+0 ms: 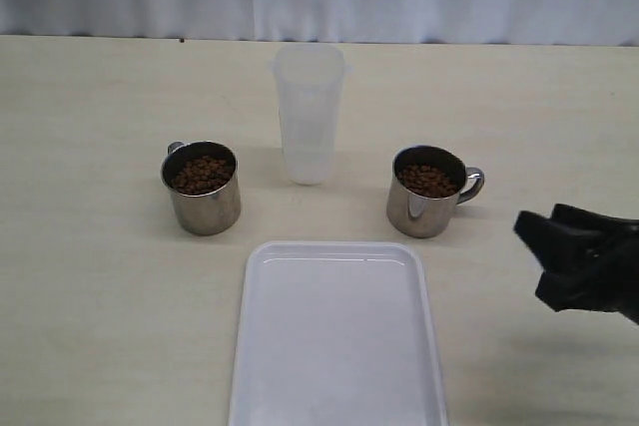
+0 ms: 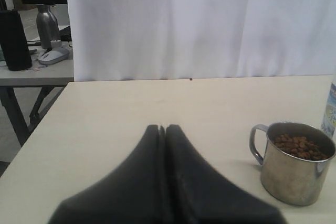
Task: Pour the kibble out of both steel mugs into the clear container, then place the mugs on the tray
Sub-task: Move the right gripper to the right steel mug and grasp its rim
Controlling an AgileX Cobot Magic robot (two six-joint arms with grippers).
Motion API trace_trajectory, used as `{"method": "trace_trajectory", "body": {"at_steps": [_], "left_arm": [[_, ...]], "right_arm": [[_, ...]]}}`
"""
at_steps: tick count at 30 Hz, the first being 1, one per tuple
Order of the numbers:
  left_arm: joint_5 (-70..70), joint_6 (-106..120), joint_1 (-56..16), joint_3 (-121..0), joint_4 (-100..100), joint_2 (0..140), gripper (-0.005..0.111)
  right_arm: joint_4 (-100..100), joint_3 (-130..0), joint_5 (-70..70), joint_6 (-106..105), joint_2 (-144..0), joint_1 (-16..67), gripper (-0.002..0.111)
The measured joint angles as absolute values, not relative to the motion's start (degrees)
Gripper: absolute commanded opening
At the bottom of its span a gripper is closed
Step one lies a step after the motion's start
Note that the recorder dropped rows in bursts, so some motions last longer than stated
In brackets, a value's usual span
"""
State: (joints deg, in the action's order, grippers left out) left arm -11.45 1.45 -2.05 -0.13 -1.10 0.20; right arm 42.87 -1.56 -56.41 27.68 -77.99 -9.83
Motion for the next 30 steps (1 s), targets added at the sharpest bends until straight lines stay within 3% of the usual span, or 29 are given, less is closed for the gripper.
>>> {"method": "trace_trajectory", "body": {"at_steps": [2,5,15,30], "left_arm": [[-11.4,1.4,-2.1,-0.1,-1.1,0.2,0.000],[-11.4,1.4,-2.1,-0.1,-1.1,0.2,0.000],[-11.4,1.4,-2.1,-0.1,-1.1,0.2,0.000],[-11.4,1.4,-2.1,-0.1,-1.1,0.2,0.000]], "right_arm": [[50.3,-6.1,-62.4,25.8,-87.9,-9.8,0.078],[52.1,-10.2,-63.6,25.3,-94.6,-9.8,0.082],[58.4,-22.5,-66.5,21.2,-109.2,-9.8,0.082],[58.8,-30.4,-64.4,20.7,-114.3,-9.8,0.082]]}}
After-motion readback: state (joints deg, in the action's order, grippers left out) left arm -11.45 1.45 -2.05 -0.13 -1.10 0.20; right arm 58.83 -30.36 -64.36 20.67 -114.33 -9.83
